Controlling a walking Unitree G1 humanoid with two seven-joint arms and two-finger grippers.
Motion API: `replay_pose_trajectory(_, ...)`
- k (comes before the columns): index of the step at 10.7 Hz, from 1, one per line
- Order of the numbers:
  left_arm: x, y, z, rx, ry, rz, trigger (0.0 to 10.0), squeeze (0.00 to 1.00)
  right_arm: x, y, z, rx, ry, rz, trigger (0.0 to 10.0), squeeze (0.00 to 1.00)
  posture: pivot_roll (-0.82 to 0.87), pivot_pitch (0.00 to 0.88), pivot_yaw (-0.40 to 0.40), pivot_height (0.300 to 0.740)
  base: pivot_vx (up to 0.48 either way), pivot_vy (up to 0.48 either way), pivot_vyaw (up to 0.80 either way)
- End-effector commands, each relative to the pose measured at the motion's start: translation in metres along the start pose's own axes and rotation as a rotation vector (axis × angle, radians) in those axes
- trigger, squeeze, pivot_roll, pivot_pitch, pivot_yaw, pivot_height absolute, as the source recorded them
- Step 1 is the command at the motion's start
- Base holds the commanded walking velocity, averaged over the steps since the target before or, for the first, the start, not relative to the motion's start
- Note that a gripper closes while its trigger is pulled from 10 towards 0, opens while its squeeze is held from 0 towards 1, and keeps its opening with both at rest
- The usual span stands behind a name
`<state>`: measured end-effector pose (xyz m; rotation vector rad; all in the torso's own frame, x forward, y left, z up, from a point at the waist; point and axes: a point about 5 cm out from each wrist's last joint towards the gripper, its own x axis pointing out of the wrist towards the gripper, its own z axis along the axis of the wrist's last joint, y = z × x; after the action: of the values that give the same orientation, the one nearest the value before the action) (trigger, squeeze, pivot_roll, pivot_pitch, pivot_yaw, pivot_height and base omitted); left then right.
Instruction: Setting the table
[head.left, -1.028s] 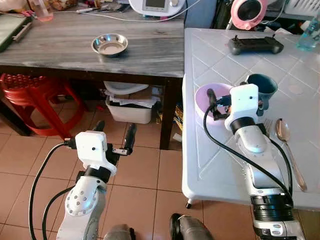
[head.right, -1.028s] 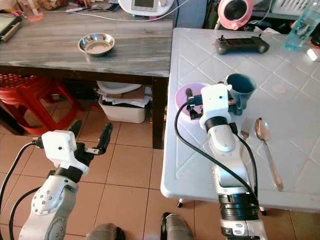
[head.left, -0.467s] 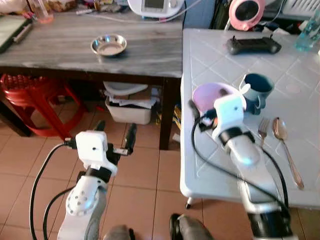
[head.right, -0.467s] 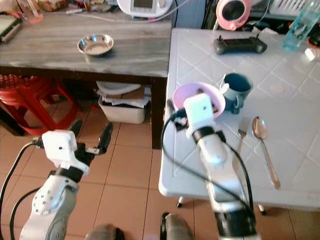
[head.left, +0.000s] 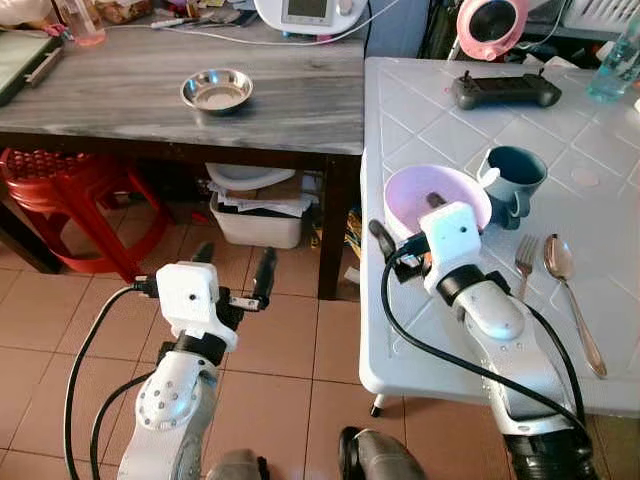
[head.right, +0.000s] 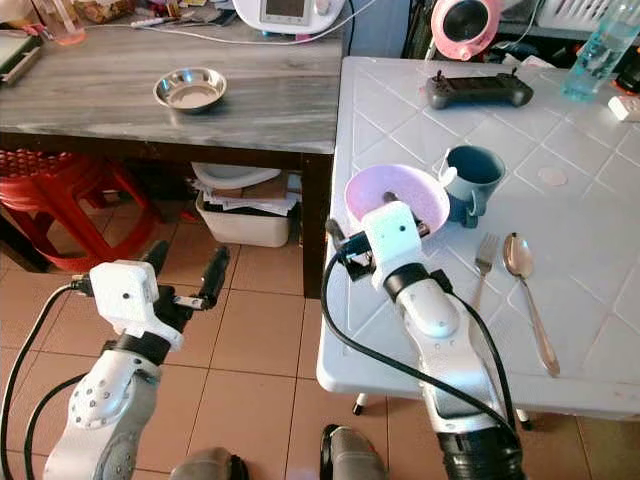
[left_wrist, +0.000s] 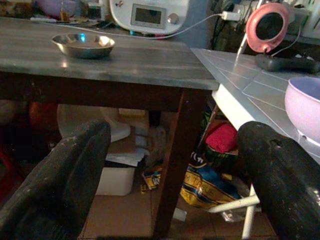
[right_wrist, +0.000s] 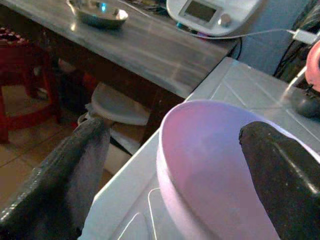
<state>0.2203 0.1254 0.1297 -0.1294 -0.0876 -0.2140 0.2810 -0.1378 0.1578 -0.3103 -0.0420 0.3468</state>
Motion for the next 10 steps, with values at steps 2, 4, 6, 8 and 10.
replay_pose_trajectory(2,0.0,-0.002,-0.005,-0.005,0.029,-0.01,10.0,0.0,0.006,-0.003,0.005,-0.006,0.023,0.044,10.0,0.0,0.05,0.139,-0.009,0.74,0.0,0.0,0.0)
replay_pose_trajectory(4,-0.002,-0.004,-0.006,-0.005,0.041,-0.019,10.0,0.0,0.011,-0.005,0.004,0.018,0.061,0.09,10.0,0.0,0.05,0.15,-0.014,0.74,0.0,0.0,0.0)
replay_pose_trajectory(6,-0.004,-0.005,-0.008,-0.01,0.053,-0.026,10.0,0.0,0.013,-0.005,0.002,0.034,0.113,0.148,10.0,0.0,0.04,0.159,-0.016,0.74,0.0,0.0,0.0)
replay_pose_trajectory(8,-0.005,-0.006,-0.008,-0.011,0.062,-0.033,10.0,0.0,0.012,-0.005,0.0,0.048,0.141,0.183,10.0,0.0,0.04,0.168,-0.017,0.74,0.0,0.0,0.0)
replay_pose_trajectory(10,-0.006,-0.007,-0.01,-0.014,0.074,-0.036,10.0,0.0,0.007,-0.007,-0.008,0.053,0.212,0.203,0.0,0.0,0.04,0.174,-0.017,0.74,0.0,0.0,0.0)
